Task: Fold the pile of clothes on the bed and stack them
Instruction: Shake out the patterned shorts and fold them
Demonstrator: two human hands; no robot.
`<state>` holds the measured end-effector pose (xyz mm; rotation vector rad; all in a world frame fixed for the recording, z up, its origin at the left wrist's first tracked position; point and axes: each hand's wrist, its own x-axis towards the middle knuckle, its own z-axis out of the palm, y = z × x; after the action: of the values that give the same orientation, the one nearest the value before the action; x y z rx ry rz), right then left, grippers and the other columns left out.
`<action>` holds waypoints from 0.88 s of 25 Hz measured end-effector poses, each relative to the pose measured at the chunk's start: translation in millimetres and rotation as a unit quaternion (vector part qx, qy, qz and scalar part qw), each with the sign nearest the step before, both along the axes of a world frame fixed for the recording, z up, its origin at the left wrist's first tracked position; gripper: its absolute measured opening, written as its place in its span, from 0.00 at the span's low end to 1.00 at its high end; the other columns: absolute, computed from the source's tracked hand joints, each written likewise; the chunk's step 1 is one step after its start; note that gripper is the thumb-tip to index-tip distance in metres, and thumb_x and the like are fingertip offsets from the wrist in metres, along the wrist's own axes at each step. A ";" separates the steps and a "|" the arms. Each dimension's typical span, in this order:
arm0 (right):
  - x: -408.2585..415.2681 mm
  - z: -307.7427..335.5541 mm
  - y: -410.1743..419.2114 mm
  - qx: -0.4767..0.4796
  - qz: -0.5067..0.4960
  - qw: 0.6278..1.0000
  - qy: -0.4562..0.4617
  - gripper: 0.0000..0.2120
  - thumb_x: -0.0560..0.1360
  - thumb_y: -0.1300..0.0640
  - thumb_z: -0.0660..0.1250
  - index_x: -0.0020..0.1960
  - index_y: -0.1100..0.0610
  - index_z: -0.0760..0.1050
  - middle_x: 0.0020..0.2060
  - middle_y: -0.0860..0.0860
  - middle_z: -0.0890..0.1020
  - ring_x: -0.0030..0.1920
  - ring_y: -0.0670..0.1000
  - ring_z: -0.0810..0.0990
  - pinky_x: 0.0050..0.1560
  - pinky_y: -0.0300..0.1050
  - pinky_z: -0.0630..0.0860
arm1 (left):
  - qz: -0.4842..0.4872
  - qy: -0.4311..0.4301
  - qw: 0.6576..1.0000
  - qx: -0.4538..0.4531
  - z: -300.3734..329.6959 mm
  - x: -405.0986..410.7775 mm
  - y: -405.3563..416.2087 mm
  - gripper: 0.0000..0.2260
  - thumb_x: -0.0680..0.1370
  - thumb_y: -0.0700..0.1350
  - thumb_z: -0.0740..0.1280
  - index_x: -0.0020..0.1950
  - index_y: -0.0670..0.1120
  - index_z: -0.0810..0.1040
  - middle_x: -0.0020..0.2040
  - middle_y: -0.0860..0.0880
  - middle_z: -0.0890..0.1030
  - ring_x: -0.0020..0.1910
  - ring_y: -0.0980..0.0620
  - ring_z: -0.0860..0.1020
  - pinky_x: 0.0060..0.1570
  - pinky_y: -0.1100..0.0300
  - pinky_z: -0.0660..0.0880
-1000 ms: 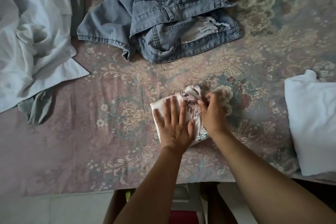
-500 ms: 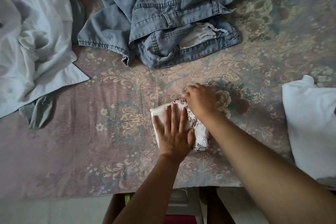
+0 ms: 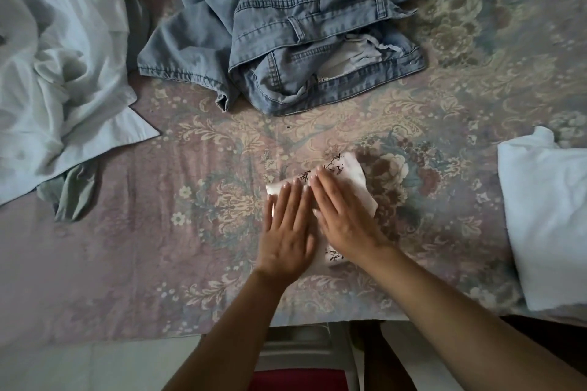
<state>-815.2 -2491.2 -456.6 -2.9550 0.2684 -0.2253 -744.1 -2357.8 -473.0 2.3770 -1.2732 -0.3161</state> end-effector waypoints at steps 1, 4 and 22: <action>-14.9 -9.4 -0.2 -0.023 0.010 0.998 0.053 0.25 0.80 0.53 0.56 0.73 0.64 0.62 0.72 0.60 0.65 0.73 0.58 0.63 0.70 0.54 0.63 | -0.035 -0.039 0.998 0.034 -4.4 0.9 3.3 0.27 0.82 0.55 0.41 0.76 0.41 0.56 0.76 0.39 0.58 0.76 0.43 0.55 0.71 0.42 0.56; -31.7 -29.5 -7.5 -0.043 -0.025 0.989 0.136 0.29 0.79 0.44 0.51 0.76 0.56 0.55 0.75 0.58 0.60 0.75 0.58 0.57 0.71 0.59 0.57 | -0.046 -0.090 0.992 0.071 -22.2 -4.5 3.1 0.27 0.80 0.57 0.47 0.76 0.46 0.57 0.76 0.41 0.56 0.77 0.45 0.50 0.72 0.41 0.52; -50.4 -23.3 -25.1 -0.106 0.093 0.978 0.153 0.37 0.74 0.51 0.63 0.76 0.64 0.50 0.74 0.62 0.60 0.74 0.62 0.60 0.74 0.58 0.50 | -0.157 -0.061 0.968 0.184 1.4 -12.4 -0.1 0.48 0.62 0.59 0.74 0.72 0.34 0.59 0.71 0.32 0.65 0.71 0.32 0.63 0.67 0.36 0.60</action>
<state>-865.6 -2516.3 -479.8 -3.1931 0.0020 0.2418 -756.5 -2357.9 -471.6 2.5181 -1.7902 -0.5525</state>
